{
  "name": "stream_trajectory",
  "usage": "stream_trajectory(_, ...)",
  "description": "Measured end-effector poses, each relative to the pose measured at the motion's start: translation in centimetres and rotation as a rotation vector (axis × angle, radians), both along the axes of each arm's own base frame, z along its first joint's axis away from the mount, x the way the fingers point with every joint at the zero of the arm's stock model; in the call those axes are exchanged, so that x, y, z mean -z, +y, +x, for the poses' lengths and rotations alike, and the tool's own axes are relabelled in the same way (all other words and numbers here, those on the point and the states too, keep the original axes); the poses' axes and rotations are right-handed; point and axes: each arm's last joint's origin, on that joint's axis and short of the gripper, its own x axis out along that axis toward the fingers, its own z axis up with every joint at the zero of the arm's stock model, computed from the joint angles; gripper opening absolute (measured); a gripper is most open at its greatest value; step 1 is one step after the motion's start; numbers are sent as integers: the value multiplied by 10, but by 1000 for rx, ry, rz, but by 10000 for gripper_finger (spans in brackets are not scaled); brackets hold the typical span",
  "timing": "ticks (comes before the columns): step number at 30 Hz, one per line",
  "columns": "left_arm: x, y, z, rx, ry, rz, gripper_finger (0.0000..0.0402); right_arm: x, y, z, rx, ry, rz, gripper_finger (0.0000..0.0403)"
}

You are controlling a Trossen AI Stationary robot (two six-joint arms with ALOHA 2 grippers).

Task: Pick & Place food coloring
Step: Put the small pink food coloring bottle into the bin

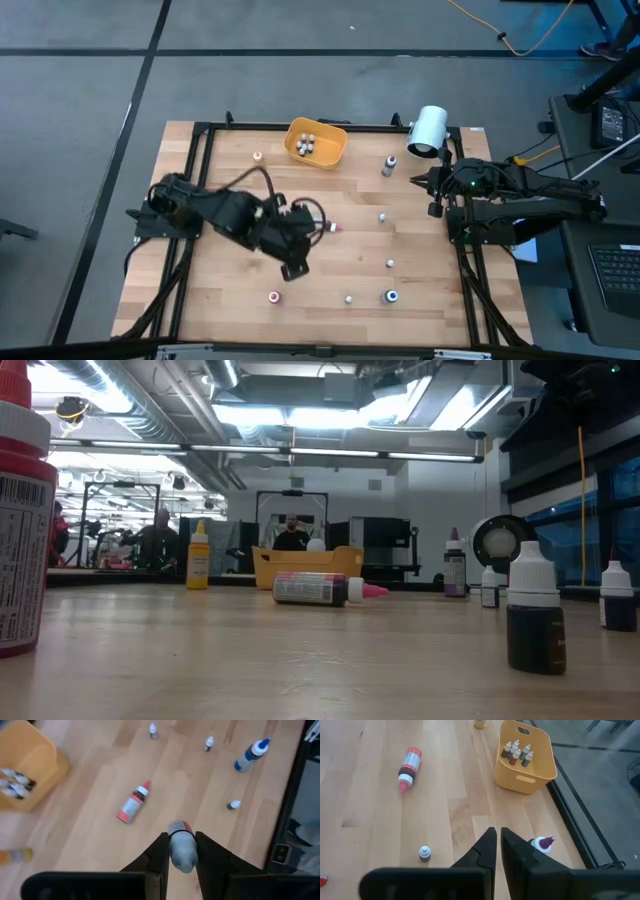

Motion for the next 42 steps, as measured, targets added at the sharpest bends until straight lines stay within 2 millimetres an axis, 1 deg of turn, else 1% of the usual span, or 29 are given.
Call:
stream_trajectory(5,-3,32,8,30,26,36,66,0,0,0,1,-1,2,30)
stream_trajectory(9,-2,68,17,43,59,64,66,0,0,0,0,0,0,30)
stream_trajectory(11,-2,91,20,38,76,82,66,0,0,0,0,0,0,30)
stream_trajectory(14,-2,130,23,-7,93,111,66,0,0,0,-1,0,-1,30)
stream_trajectory(17,-2,171,21,-46,107,112,66,0,0,0,-1,0,-1,30)
stream_trajectory(21,-4,222,18,-84,62,78,66,0,0,0,-1,1,-2,30)
stream_trajectory(23,-4,244,17,-106,24,59,66,0,0,0,-5,3,-7,30)
stream_trajectory(26,-1,271,16,-132,-11,38,66,0,0,0,-18,11,-26,30)
stream_trajectory(29,9,291,17,-140,6,17,66,0,0,0,-41,24,-58,30)
stream_trajectory(35,38,320,32,-115,73,18,66,0,0,0,-46,27,-64,30)
stream_trajectory(42,90,356,56,-60,158,18,66,0,0,0,-44,26,-61,30)
